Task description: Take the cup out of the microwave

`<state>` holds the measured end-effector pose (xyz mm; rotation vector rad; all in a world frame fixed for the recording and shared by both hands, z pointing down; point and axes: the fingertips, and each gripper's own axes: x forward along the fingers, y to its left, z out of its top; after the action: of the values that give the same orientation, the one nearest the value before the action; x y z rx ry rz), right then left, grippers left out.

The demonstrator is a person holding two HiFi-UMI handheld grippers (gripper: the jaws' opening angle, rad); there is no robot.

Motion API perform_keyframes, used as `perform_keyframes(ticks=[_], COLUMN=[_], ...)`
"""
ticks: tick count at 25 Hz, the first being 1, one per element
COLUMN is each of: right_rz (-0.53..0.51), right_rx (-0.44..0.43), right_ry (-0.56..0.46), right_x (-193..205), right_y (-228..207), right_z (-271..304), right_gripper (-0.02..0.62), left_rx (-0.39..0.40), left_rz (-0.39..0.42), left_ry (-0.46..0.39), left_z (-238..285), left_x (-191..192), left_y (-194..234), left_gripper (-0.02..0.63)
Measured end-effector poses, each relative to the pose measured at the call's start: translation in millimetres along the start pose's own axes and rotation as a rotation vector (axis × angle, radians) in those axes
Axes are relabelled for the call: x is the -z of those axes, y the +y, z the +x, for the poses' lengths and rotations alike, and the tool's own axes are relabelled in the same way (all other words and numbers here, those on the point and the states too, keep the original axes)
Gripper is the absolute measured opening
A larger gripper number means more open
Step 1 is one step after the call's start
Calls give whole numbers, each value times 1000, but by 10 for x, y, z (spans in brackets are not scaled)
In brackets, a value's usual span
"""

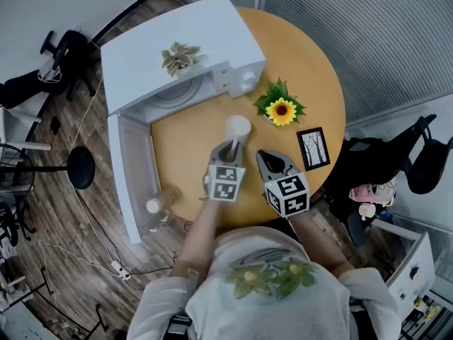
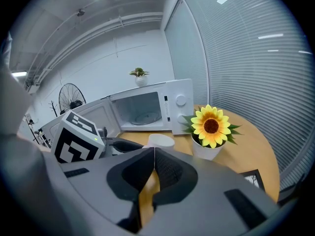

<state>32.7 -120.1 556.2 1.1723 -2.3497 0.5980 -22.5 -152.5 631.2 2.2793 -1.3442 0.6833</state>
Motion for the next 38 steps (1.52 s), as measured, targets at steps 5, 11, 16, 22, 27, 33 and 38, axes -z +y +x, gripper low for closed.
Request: perform_keyframes(ticks=[5, 11, 16, 22, 27, 33, 38], right_rz=[0, -1, -2, -7, -7, -10, -7], right_rx=[-3, -9, -17, -19, -18, -9, 1], right_ry=[-3, -6, -4, -5, -4, -6, -5], right_x=[3, 10, 43, 55, 83, 91, 119], right_y=[7, 23, 49, 63, 69, 67, 53], right_z=[-16, -43, -62, -106, -126, -167, -190], right_gripper=[17, 18, 17, 18, 17, 18, 17], left_rx=[-23, -44, -69, -91, -91, -95, -96], left_rz=[-17, -16, -1, 29, 11, 13, 16], left_ry=[71, 65, 55, 31, 31, 35, 33], left_z=[11, -6, -4, 1, 26, 38, 52], left_x=[273, 353, 356, 367, 424, 483, 517], left_y=[-1, 29, 34, 11, 20, 13, 17], left_gripper=[52, 51, 52, 52, 52, 52, 52])
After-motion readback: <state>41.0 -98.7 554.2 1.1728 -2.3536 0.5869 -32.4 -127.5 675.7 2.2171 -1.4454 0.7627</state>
